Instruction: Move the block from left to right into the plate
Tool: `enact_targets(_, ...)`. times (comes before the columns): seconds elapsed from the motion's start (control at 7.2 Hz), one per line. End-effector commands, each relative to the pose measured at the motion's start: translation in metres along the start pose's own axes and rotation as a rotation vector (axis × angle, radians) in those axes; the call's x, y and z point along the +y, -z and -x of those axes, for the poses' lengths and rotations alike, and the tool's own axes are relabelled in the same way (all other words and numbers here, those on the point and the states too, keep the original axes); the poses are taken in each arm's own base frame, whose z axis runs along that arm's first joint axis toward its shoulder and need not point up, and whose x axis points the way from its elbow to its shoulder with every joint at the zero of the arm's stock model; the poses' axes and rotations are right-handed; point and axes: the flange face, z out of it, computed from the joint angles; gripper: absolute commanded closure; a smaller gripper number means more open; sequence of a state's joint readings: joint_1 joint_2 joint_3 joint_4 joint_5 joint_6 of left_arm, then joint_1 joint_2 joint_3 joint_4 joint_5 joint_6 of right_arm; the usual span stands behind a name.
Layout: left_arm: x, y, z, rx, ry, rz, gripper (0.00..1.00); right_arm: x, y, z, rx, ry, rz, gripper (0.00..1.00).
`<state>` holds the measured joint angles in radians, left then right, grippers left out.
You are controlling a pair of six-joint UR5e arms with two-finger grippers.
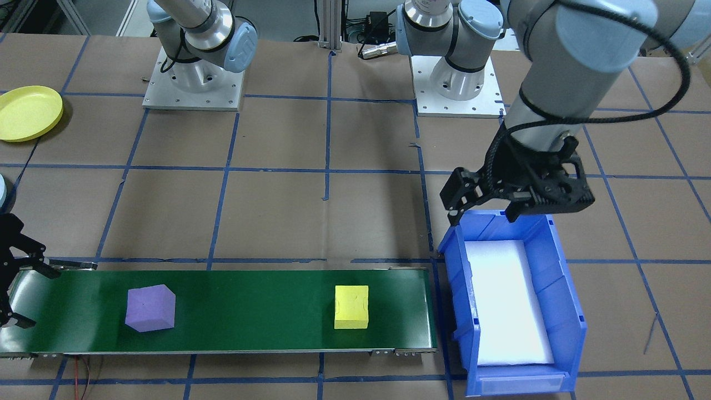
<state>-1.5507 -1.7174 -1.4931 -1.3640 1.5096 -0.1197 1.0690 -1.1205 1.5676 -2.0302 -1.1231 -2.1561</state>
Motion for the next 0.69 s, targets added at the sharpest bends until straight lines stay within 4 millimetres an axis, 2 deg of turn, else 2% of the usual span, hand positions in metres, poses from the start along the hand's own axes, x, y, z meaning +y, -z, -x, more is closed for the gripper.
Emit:
enact_targets(0.0,0.048,0.038,0.013,-0.045,0.012,0.071,0.0,-0.004,0.002,-0.005,0.008,0.012,0.001,0.0)
enact_targets(0.14,0.061,0.04,0.016,-0.051,0.015,0.093,0.0,-0.01,0.0,-0.007,0.007,0.023,-0.001,0.0)
enact_targets(0.28,0.065,0.033,0.014,-0.056,0.026,0.119,0.0,-0.021,-0.01,-0.008,-0.006,0.041,-0.01,0.0)
enact_targets(0.42,0.063,0.025,0.015,-0.059,0.03,0.134,0.0,-0.024,-0.013,-0.008,-0.009,0.051,-0.013,0.0)
enact_targets(0.56,0.07,0.025,0.017,-0.068,0.038,0.177,0.0,-0.024,-0.014,-0.008,-0.01,0.05,-0.013,0.0)
